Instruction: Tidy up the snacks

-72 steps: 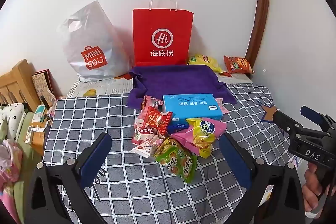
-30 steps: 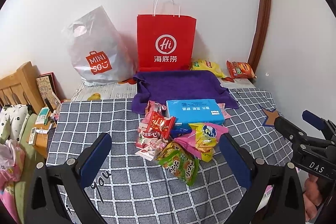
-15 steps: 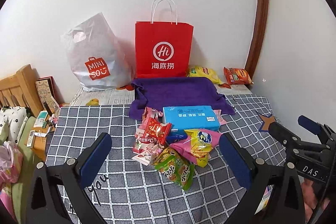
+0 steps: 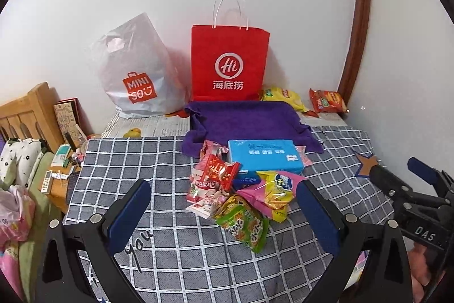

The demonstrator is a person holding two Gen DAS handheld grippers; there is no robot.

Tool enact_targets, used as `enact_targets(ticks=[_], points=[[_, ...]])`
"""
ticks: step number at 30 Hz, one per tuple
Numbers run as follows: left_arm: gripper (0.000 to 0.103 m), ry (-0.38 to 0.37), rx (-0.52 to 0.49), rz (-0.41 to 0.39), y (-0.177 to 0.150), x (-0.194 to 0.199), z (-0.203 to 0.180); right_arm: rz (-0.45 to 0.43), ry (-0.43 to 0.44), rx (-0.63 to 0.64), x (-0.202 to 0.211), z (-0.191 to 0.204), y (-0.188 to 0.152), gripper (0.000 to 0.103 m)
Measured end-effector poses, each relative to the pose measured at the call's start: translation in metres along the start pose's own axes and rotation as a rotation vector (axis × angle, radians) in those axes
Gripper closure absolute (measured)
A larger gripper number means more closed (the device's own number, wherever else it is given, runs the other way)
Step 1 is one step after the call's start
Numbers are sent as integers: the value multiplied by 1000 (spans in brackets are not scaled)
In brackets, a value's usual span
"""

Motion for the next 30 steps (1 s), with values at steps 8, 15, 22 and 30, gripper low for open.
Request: enact_targets(ticks=[8, 15, 22, 30], points=[[1, 6, -2, 2, 3, -1, 1, -1, -1, 11, -1, 2, -2, 0], [1, 0, 34, -10, 2, 2, 5, -2, -2, 11, -2, 2, -6, 0], [1, 0, 43, -23, 4, -4, 5, -26, -12, 13, -4, -5, -5, 0], [1, -4, 51, 8, 4, -27, 9, -31, -2, -6, -17, -16, -4, 0]])
Point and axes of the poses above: each gripper's, at about its wrist camera, not at the fingertips, and x roughly against the way its jaws point, z to its left, y to its top, the point moved 8 cm from there along -x, roughly the way its jaws point, and after that the axes turned 3 degrees about -y, right-handed, at the moved point
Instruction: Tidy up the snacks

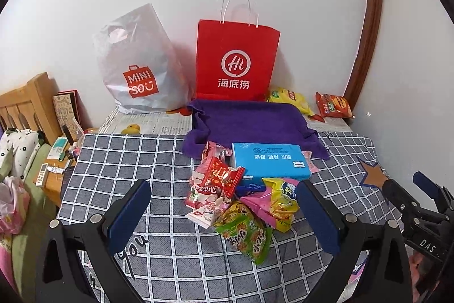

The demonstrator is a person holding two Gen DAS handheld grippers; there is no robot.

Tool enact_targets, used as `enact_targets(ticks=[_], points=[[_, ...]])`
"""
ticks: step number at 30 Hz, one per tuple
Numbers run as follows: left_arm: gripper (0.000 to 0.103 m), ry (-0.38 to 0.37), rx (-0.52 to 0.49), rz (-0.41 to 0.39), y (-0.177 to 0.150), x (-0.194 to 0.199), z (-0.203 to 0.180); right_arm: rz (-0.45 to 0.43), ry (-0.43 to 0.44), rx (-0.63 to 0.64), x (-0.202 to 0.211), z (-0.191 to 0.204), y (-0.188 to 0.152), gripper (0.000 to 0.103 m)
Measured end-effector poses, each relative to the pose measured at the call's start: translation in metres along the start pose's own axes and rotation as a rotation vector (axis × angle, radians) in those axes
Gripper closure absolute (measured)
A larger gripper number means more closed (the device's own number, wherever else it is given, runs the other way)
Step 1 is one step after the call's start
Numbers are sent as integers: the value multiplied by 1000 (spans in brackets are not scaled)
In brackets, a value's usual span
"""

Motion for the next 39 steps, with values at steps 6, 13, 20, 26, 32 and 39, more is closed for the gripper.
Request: enact_targets(ticks=[6, 13, 20, 26, 32, 39], points=[[1, -7, -8, 27, 2, -15, 3, 17, 0, 17, -16, -1, -1, 0], [1, 4, -16, 35, 7, -23, 10, 27, -14, 39, -31, 1, -1, 1], [1, 18, 22, 73, 4, -43, 30, 68, 39, -16, -57, -4, 0, 1], [1, 23, 29, 123, 6, -76, 46, 75, -22, 31, -95, -11, 5, 9], [1, 37, 37, 171, 12, -116, 60, 160, -1, 41, -158, -20, 7, 25], [1, 33, 47, 193, 25, -155, 69, 256, 52, 30, -223, -28, 6, 41]])
Point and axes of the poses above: each gripper's, at about its wrist camera, not at the fingertips, and x roughly against the way its jaws point, z to its left, y to its top, the point moved 8 cm from there along -x, roughly the way its jaws point, and after that the axes turned 3 degrees about -y, right-handed, at the moved point
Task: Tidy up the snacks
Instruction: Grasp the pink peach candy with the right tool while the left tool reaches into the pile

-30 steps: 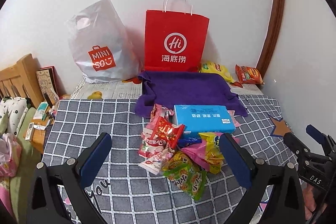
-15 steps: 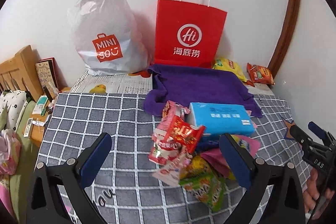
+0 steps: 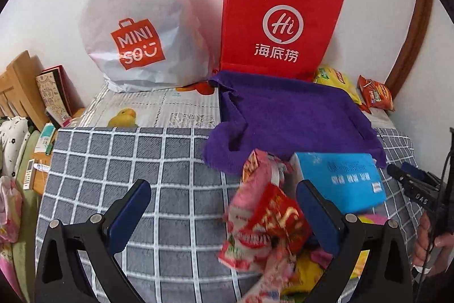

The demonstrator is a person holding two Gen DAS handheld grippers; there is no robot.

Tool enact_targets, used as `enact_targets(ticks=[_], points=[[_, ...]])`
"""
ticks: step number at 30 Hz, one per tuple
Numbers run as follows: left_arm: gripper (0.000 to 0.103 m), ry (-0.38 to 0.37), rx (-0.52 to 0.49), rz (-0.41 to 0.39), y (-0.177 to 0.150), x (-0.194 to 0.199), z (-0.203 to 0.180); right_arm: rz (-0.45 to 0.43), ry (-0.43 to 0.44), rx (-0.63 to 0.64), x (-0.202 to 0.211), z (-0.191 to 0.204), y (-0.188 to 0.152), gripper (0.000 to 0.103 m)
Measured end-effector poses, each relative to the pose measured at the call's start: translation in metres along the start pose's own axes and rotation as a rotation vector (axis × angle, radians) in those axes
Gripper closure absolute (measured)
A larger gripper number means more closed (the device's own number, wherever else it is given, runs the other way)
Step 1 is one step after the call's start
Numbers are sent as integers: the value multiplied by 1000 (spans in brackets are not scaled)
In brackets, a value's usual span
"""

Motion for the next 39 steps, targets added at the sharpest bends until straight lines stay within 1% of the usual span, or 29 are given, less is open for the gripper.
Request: enact_targets(ticks=[2, 4, 7, 9, 15, 17, 19, 20, 21, 24, 29, 31, 35, 37, 39], points=[[1, 0, 8, 5, 4, -11, 2, 25, 13, 11, -14, 1, 0, 44], [1, -1, 14, 12, 5, -20, 4, 58, 33, 15, -27, 3, -3, 44], [1, -1, 22, 32, 1, -33, 8, 81, 71, 12, -38, 8, -10, 44], [1, 1, 25, 48, -3, -38, 11, 97, 78, 3, -46, 9, -16, 44], [1, 9, 24, 69, -13, -41, 20, 104, 108, -74, -58, 4, -18, 44], [1, 12, 26, 72, -16, -40, 23, 102, 118, -72, -61, 6, -17, 45], [1, 21, 33, 74, -18, -39, 26, 103, 128, -57, -60, 7, -17, 59], [1, 22, 36, 76, -20, -38, 27, 104, 140, -48, -60, 10, -16, 70], [1, 22, 38, 77, -21, -37, 28, 110, 157, -45, -59, 11, -17, 70], [1, 31, 34, 77, -24, -33, 28, 86, 117, -23, -52, 9, -15, 74], [1, 31, 19, 68, -30, -20, 26, 79, 75, -11, -32, -5, -20, 74], [1, 16, 22, 66, -33, -15, 25, 82, 50, -9, -22, -14, -28, 74], [1, -41, 10, 73, -42, -4, 13, 102, 67, 2, -8, -16, -49, 75], [1, -62, -7, 82, -46, -2, 6, 110, 62, 29, -8, -11, -61, 72], [1, -78, -25, 102, -54, -3, -1, 94, 50, 44, -7, -8, -67, 67]])
Point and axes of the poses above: each gripper's, at about its wrist camera, not at the fingertips, and x roughly against the way its jaws point, z to its left, y to its top, the point moved 8 cm from there along -x, roughly the way its jaws point, and after that the axes turned 3 degrees about -y, right-handed, at the moved point
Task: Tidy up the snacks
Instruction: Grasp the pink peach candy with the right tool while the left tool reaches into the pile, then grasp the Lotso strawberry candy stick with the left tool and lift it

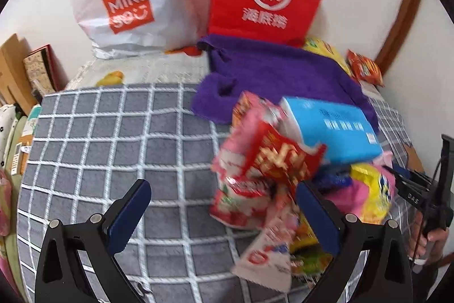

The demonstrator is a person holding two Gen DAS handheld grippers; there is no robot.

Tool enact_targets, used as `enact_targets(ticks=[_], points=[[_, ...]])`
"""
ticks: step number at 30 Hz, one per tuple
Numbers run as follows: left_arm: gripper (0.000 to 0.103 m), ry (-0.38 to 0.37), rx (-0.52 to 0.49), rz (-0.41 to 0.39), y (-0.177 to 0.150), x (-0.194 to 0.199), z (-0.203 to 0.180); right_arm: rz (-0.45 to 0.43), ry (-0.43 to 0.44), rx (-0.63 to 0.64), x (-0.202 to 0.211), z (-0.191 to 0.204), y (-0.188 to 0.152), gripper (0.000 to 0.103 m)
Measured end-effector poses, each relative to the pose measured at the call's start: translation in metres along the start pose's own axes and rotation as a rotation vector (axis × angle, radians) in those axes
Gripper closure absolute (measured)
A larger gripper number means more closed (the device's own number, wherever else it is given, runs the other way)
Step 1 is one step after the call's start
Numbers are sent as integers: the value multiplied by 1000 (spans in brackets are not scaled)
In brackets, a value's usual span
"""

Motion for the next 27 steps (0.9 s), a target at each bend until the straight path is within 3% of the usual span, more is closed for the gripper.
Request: enact_targets(ticks=[2, 7, 12, 16, 20, 24, 27], points=[[3, -14, -16, 16, -8, -3, -6, -11, 5, 8, -1, 4, -5, 64], [38, -60, -38, 95, -23, -16, -17, -65, -33, 8, -3, 8, -8, 62], [51, -125, -17, 135, -29, -25, -23, -66, -67, 33, -5, 12, -9, 59], [76, -176, -79, 158, -33, -27, -37, -41, -48, 17, -9, 11, -8, 58], [76, -160, -128, 142, -37, -31, -44, -44, -58, 28, -10, 13, -9, 58], [65, -176, -132, 125, -38, -36, -48, -44, -41, 22, -11, 13, -9, 56], [59, -142, -182, 101, -38, -38, -54, -46, -43, 26, -12, 14, -9, 55]])
Point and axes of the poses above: each gripper's, at about its wrist camera, not at the fingertips, and x roughly against the way its jaws point, z to its left, y to its top, the point moved 8 cm from there along -x, roughly the way its jaws point, and after that the axes turned 3 degrees about -y, right-handed, at the moved point
